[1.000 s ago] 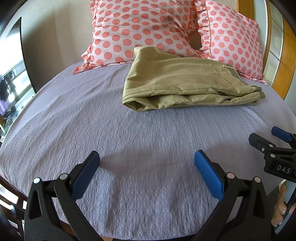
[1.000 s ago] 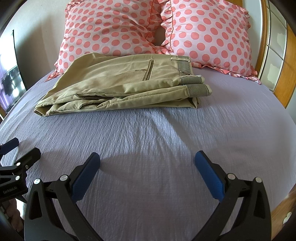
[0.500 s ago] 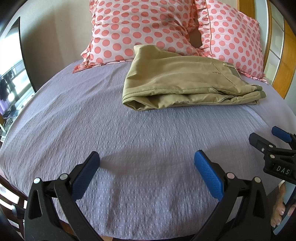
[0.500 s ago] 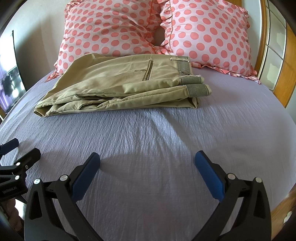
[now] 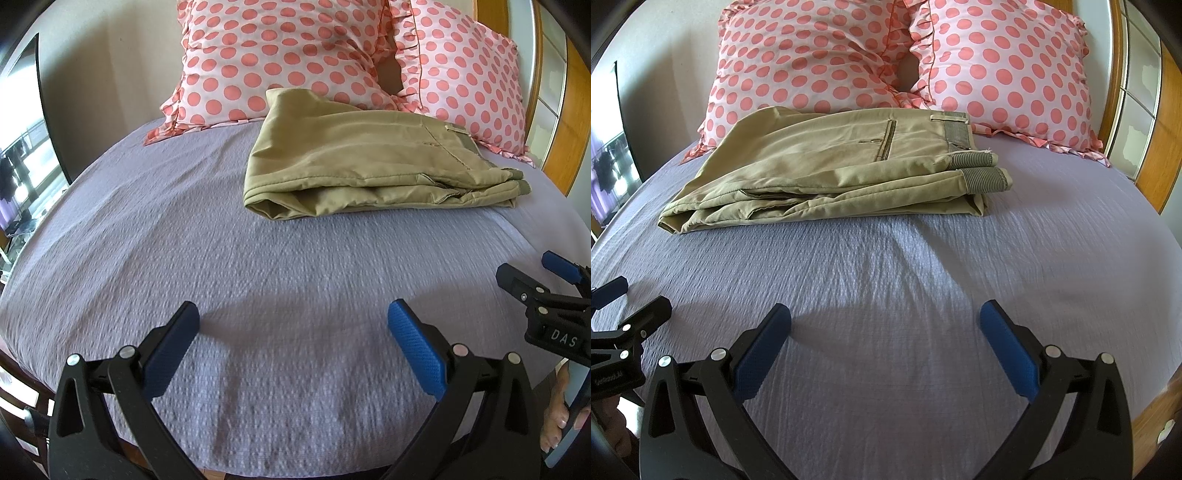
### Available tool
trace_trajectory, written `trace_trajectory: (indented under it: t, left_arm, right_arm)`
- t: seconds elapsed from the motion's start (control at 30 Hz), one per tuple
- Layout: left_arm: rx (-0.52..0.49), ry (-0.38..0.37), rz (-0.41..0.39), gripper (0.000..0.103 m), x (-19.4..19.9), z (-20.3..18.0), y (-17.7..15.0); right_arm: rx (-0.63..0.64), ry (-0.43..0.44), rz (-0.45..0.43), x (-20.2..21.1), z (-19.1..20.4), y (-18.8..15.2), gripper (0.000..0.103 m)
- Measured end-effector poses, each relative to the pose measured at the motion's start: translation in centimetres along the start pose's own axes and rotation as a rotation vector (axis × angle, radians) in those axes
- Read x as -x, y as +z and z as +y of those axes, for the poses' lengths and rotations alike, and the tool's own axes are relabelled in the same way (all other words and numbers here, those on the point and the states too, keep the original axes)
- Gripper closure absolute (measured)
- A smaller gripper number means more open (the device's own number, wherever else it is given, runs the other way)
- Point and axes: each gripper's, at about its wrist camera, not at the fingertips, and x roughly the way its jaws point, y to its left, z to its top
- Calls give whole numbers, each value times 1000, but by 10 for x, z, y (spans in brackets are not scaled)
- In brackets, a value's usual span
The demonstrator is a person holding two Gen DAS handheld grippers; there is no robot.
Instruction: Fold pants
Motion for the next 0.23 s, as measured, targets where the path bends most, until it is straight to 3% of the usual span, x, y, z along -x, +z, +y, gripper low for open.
trace_trajectory:
  t: [0.23]
  left_arm:
    - [-1, 0, -3, 2, 1, 0, 0]
  right_arm:
    - [0, 0, -1, 0, 0, 0, 1]
